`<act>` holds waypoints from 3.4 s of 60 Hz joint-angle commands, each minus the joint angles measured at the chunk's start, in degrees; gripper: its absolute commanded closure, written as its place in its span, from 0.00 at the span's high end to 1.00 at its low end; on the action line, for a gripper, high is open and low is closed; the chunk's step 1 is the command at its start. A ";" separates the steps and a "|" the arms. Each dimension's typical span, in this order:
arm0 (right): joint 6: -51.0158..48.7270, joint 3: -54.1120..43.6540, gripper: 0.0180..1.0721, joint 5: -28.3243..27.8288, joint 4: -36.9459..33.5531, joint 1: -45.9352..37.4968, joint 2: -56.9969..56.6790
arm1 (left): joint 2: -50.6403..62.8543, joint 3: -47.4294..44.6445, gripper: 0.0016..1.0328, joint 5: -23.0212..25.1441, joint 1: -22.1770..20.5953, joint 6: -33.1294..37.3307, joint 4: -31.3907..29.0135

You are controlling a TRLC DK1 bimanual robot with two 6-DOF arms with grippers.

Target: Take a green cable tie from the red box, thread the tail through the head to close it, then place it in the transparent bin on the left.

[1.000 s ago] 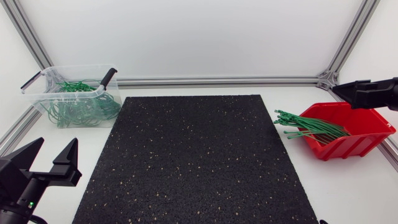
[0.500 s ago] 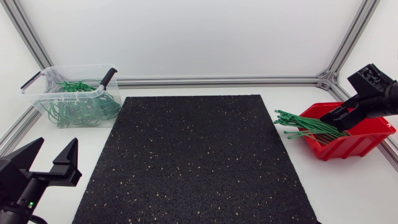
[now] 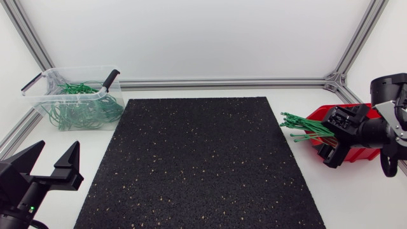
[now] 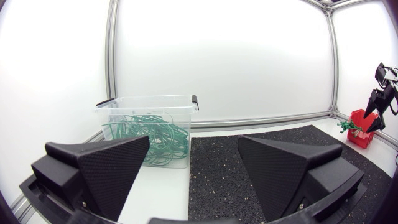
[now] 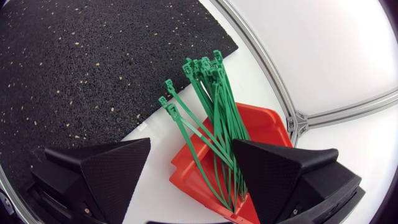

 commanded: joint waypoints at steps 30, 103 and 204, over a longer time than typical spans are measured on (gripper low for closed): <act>-8.29 -13.45 0.56 -2.35 21.25 -2.66 2.14 | -0.12 -2.35 0.96 0.02 -0.17 -1.06 -1.04; -8.29 -15.30 0.06 -5.17 29.51 -1.52 1.79 | -0.04 -2.26 0.96 0.02 0.00 -1.06 -1.30; -5.04 36.12 0.06 -48.76 -67.69 0.94 15.94 | -0.39 -2.44 0.96 0.20 -2.19 -0.71 -0.42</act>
